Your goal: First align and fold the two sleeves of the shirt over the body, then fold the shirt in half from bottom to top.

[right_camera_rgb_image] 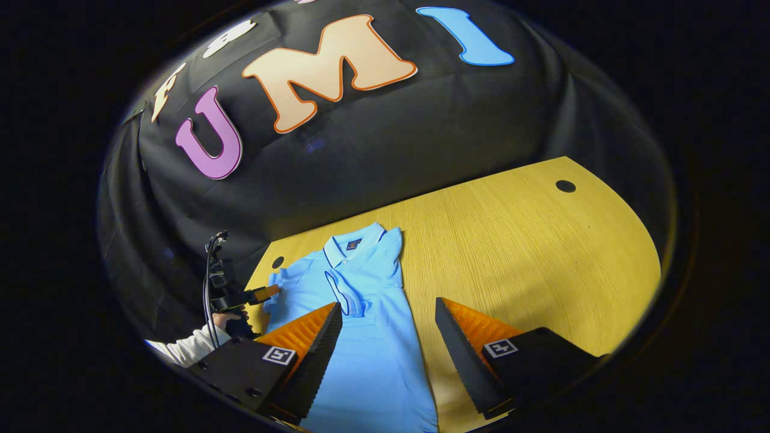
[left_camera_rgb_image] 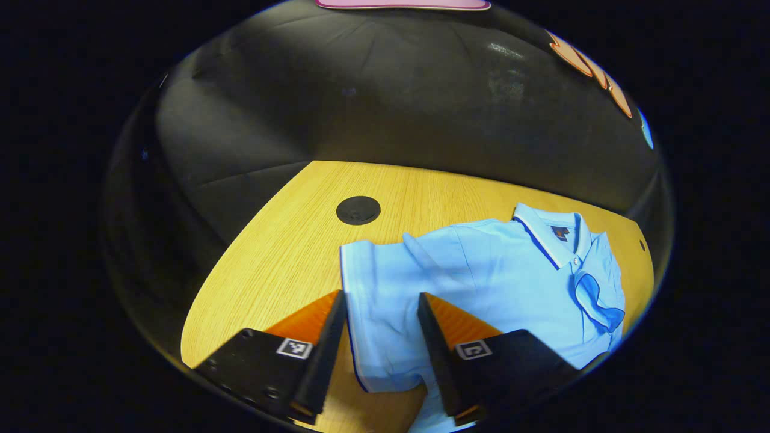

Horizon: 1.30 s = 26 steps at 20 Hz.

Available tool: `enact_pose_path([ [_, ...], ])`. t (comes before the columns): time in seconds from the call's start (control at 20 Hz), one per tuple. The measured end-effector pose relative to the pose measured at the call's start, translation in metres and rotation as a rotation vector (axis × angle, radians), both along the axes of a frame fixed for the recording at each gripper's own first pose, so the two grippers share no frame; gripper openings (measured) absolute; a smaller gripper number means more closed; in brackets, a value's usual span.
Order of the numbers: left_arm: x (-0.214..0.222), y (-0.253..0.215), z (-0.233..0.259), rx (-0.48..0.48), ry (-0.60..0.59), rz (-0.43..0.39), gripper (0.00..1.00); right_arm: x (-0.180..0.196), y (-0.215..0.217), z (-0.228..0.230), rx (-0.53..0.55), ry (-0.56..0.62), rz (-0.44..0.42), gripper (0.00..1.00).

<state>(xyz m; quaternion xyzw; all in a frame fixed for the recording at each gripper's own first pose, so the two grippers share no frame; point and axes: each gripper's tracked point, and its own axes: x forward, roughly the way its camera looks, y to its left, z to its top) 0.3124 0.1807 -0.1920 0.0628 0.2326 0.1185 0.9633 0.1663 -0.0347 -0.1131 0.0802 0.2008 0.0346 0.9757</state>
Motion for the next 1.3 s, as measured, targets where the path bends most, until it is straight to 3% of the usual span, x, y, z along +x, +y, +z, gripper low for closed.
enact_pose_path([
  [0.15, 0.0, -0.013, -0.004, -0.027, 0.003, -0.02, 0.18, -0.003, -0.007, 0.0, -0.008, 0.0, 0.002, 0.97],
  [0.25, 0.0, -0.012, -0.003, -0.025, 0.003, -0.016, 0.02, -0.004, -0.008, 0.001, -0.01, -0.002, 0.002, 0.97],
  [0.4, 0.0, -0.012, 0.003, -0.054, -0.036, 0.013, 0.0, -0.005, -0.01, 0.0, -0.017, -0.008, 0.001, 0.97],
  [0.6, -0.002, -0.025, 0.024, -0.063, -0.088, -0.019, 0.0, -0.013, -0.014, 0.004, 0.007, -0.026, -0.006, 0.97],
  [0.8, 0.0, -0.062, 0.042, -0.048, -0.106, -0.098, 0.0, -0.02, -0.025, 0.004, -0.001, -0.043, -0.019, 0.97],
  [1.0, 0.001, -0.13, 0.045, -0.045, -0.102, -0.216, 0.0, -0.024, -0.03, -0.007, 0.033, -0.023, -0.027, 0.97],
  [1.3, 0.0, -0.216, 0.001, -0.07, -0.015, -0.343, 0.0, -0.032, -0.05, -0.009, 0.017, -0.02, -0.049, 0.97],
])
